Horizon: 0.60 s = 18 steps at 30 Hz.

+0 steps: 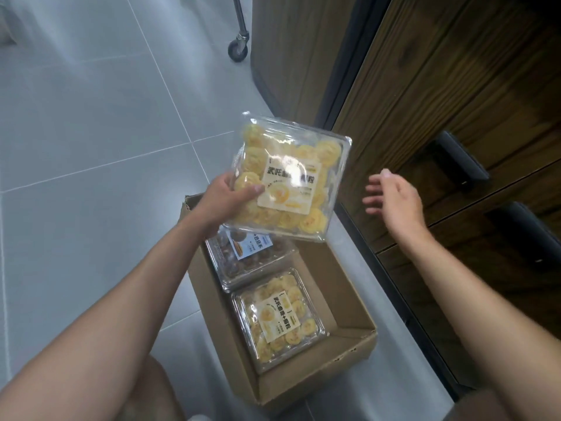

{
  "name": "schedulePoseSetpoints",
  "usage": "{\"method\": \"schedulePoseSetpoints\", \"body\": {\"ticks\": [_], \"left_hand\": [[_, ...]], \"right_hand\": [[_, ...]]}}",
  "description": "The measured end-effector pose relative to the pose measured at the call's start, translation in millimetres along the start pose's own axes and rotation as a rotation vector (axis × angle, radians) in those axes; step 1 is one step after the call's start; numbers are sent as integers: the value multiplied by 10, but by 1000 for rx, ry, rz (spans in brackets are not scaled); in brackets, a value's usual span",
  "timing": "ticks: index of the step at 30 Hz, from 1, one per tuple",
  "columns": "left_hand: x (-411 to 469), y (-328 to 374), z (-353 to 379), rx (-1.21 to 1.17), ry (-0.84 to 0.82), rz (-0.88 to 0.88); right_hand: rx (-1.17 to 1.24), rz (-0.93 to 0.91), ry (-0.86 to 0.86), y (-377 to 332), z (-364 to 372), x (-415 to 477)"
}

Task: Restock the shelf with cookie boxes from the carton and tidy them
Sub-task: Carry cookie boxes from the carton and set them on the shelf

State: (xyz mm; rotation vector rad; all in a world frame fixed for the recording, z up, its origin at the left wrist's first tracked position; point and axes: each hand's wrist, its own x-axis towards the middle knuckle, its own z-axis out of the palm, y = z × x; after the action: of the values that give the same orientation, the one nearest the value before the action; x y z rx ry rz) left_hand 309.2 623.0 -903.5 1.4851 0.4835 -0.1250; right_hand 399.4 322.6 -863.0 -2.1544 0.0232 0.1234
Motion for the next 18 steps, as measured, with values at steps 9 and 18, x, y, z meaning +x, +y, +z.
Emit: {"method": "schedulePoseSetpoints", "body": {"ticks": [9, 18], "left_hand": [[171, -81, -296, -171, 306, 69], [189, -121, -381, -177, 376, 91]], "right_hand": [[-594, 424, -872, 1596, 1048, -1034], [-655, 633, -855, 2275, 1485, -857]]}}
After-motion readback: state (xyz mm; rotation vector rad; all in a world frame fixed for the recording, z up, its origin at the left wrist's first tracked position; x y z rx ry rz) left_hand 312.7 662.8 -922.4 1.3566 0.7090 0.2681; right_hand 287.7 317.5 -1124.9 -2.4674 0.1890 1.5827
